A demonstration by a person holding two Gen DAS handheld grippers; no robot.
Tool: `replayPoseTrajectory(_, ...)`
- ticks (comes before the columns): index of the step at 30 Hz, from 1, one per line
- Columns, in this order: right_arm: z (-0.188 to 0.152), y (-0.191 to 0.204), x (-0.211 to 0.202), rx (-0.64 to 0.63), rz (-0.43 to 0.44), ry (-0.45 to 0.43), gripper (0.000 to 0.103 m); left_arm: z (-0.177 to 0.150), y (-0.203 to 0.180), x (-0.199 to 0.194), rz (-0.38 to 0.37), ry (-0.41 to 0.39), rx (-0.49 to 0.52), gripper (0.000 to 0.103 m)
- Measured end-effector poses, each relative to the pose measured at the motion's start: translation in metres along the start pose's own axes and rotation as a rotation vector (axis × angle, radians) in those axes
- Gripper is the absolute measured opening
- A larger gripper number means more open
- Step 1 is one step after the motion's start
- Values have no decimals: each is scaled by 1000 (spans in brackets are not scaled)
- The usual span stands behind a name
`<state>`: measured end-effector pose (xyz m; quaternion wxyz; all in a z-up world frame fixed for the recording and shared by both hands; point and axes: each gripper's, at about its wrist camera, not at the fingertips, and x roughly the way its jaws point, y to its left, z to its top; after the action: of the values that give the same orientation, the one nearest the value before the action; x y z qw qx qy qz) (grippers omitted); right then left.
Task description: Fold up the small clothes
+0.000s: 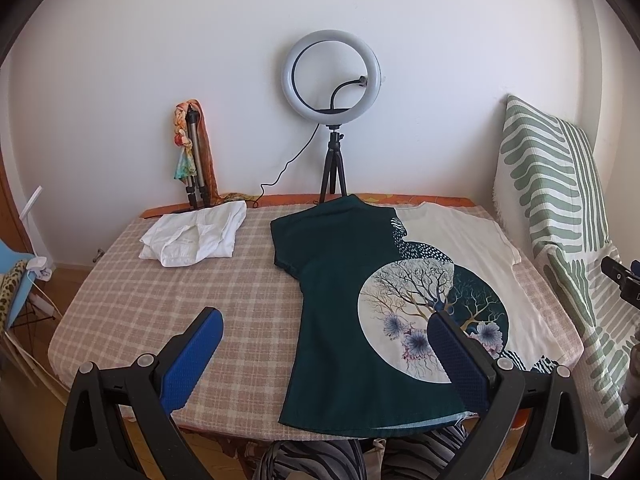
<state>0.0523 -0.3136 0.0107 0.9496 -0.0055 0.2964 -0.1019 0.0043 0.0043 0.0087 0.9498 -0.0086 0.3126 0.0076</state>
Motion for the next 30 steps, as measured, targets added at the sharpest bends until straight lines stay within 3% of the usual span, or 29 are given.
replayPoseTrajectory(30,0,8,1,-10,2,-2,102,-3,2,3,3,9,-13,103)
